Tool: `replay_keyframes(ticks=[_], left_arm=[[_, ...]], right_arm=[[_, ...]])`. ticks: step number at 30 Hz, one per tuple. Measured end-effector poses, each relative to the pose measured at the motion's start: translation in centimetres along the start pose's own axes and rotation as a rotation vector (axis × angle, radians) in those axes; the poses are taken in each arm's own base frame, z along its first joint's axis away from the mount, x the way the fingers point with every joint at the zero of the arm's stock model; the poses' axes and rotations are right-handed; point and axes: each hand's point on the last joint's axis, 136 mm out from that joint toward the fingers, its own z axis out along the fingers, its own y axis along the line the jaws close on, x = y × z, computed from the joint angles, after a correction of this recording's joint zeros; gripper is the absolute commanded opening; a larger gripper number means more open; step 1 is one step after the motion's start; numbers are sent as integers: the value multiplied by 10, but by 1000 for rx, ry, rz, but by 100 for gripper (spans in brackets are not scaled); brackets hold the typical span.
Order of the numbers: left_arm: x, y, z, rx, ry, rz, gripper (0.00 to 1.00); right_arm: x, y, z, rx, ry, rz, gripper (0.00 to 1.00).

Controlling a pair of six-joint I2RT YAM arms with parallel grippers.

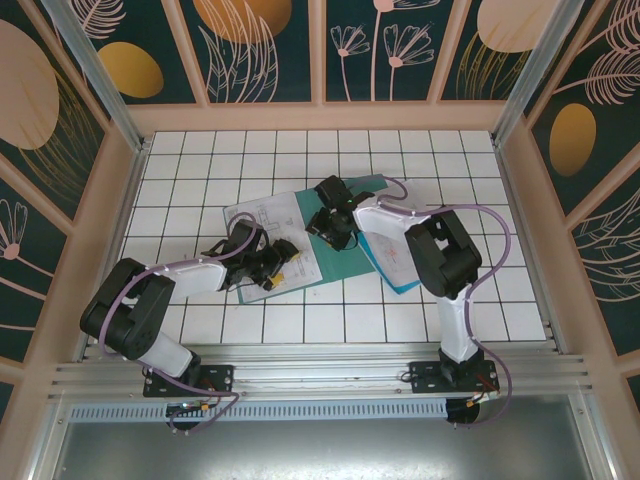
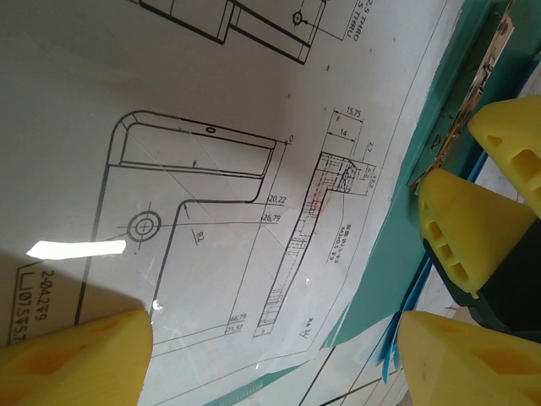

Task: Put the files into the folder

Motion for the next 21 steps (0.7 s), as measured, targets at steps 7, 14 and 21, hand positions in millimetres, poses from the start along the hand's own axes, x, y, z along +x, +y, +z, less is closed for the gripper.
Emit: replay_keyframes(ticks=[7,14,21], left_arm=[[0,1,0,3,-2,1,77],[0,1,-1,10,-6,4,77],[1,2,-2,13,-7,6,77]], right_arm=[[-2,-3,3,39,-9,0,57],[-1,-6,5,55,-16,-3,57],[-4,-1,0,55,-42,-14,57]])
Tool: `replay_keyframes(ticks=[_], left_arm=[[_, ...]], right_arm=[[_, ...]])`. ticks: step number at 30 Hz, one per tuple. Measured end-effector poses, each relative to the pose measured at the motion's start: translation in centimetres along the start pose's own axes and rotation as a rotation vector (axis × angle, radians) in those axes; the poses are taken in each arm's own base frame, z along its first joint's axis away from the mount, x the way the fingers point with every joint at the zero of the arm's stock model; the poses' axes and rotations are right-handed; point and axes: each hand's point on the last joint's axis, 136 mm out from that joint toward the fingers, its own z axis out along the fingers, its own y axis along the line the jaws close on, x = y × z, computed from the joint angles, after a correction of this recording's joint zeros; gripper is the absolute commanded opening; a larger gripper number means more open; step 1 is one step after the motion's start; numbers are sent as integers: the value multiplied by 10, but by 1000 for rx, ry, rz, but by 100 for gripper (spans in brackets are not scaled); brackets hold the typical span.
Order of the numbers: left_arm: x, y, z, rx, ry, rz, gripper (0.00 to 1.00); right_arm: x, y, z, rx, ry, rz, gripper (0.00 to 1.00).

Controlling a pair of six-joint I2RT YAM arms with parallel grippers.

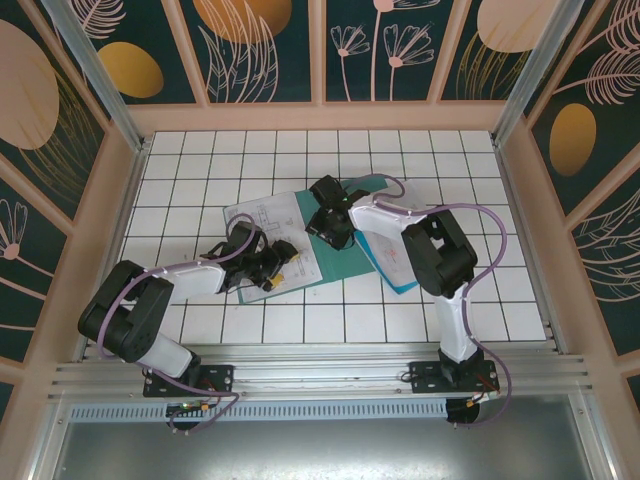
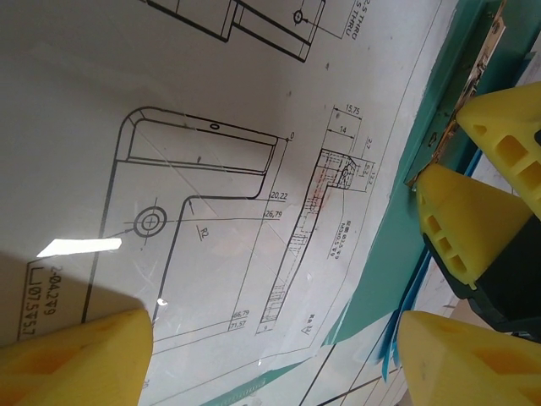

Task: Put the files into the folder

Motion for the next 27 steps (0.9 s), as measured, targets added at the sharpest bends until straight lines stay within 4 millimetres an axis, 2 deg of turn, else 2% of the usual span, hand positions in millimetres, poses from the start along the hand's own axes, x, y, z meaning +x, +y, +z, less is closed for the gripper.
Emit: replay_keyframes(ticks=[4,10,12,14,16,21,23,25,27], left_arm=[[0,0,0,0,0,0,77],[0,0,0,-1,1,0,77],[0,0,0,-1,1,0,77],[0,0,0,-1,0,0,77],[0,0,0,-2,1,1,77],[0,2,-1,-21,0,5,77],[-1,2,-1,-30,-2,12,77],[-5,4,-2,-45,-11,20,77],[-13,6,-5,-62,-27,23,77]], right_arm=[[-4,8,-14,-26,-27,-30,60],[-39,32,-84,-139,-180,-77,71],[-48,35,-107,-188,-219,-75,72],[-52,29,-119,-220,-233,-63,72],[-48,15,-117,-231,-213,-52,71],[-12,-28,-76,-184,-78,-47,68],[-3,-38,-67,-176,-46,-49,68],[-1,-42,-66,-185,-35,-53,68],[-8,-40,-74,-215,-47,-59,67]])
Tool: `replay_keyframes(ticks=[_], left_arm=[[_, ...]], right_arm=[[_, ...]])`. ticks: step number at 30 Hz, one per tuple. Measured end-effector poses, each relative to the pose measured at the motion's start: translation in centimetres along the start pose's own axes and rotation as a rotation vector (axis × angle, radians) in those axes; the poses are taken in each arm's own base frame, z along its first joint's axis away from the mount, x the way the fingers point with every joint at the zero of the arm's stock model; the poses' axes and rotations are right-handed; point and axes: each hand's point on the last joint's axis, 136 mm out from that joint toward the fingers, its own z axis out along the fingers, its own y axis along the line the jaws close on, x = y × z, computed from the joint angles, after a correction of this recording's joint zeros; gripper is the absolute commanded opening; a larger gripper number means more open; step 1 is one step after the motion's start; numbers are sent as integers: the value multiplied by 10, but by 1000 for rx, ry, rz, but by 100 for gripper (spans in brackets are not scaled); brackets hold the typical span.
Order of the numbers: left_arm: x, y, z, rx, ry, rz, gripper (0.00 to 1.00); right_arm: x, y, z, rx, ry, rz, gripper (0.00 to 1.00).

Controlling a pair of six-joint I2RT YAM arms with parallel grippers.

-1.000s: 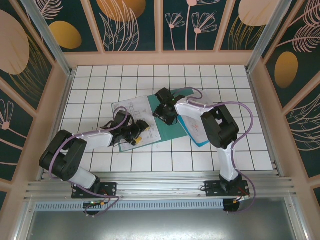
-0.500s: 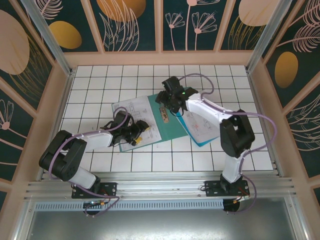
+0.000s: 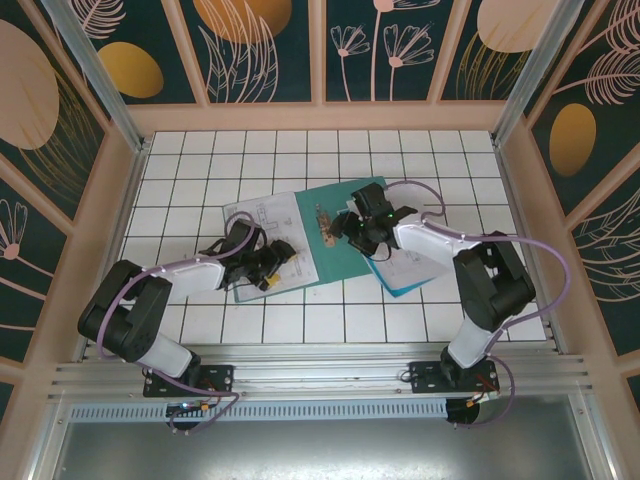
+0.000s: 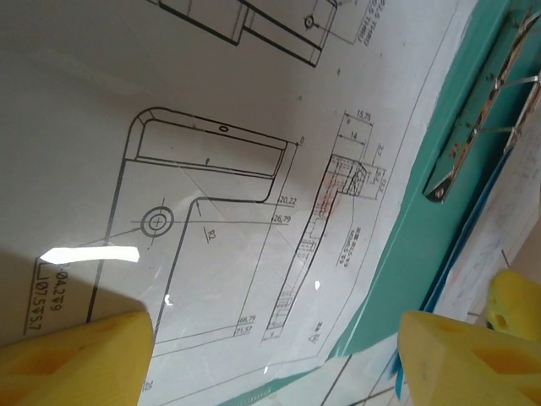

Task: Put the files into the folder

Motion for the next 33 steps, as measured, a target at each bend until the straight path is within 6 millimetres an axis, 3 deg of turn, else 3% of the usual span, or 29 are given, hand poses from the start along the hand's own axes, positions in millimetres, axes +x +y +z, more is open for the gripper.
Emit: replay_keyframes(ticks=[3,6,10,13,17,20,24,28,33], left_arm=[[-17,3,-4,-21,-28,-3,77],[-31,2,-5,-40,-49,1,78],[-41,-15,-7,-45,-63,31,80],[-35,-51,-9,4,-51,88,79],[9,-112,7,88,64,209,73],[57,-132,31,107,191,283,67],[111,-116,60,57,342,304,63],[135,-102,70,17,410,290,64],[163,-105,70,33,468,297,64]], right_arm=[[-19,9,-18,-69,-33,-4,66],[-44,3,-35,-104,-73,9,65],[-67,-37,-44,-73,-100,68,64],[-76,-79,-47,-24,-91,144,63],[-79,-121,-52,22,-77,230,63],[-78,-135,-51,33,-63,254,63],[-67,-144,-44,44,-27,270,63],[-57,-154,-35,62,6,288,63],[-52,-156,-29,54,30,287,62]])
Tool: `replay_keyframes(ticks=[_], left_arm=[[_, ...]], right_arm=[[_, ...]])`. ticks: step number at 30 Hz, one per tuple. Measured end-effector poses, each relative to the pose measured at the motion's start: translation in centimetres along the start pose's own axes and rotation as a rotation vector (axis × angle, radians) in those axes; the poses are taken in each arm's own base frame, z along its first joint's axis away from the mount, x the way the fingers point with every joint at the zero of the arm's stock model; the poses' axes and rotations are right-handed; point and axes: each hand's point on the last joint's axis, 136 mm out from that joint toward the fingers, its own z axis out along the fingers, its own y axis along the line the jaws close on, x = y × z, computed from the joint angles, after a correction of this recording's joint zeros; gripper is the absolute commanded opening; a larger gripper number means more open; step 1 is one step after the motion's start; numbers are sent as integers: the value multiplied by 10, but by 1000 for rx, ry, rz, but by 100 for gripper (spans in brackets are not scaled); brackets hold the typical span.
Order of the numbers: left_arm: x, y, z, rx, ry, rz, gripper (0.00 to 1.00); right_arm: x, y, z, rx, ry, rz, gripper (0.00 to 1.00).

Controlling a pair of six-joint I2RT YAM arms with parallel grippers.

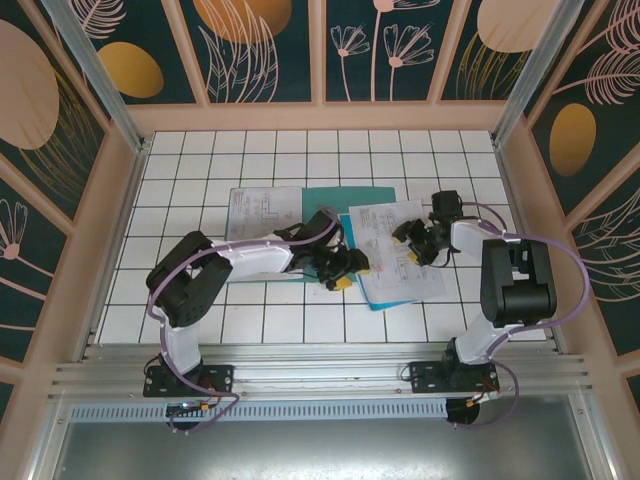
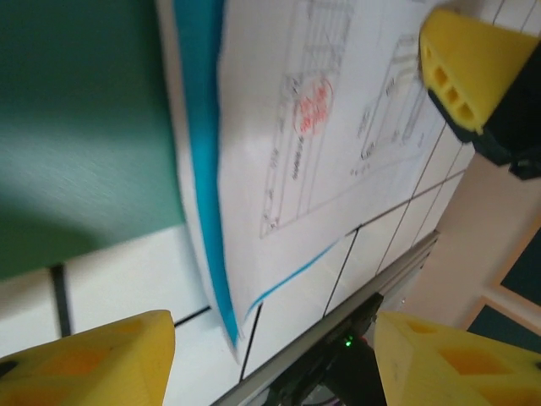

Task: Put the files into the folder

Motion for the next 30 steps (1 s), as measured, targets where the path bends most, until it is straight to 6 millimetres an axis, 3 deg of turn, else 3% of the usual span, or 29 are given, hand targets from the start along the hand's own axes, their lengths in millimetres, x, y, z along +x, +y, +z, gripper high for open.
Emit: replay_keyframes(ticks=[8,18,24,30], left_arm=[[33,9,28,-40,62,-17,62],[40,12,44,-52,49,-49,57],[35,11,49,-50,23,-73,44],[31,14,55,-56,2,-83,20]], right_arm=[[2,-1,0,0,5,-47,62],[7,-7,-3,18,13,-123,62],[10,-8,-4,19,16,-133,62],[16,-9,-5,9,29,-123,64]])
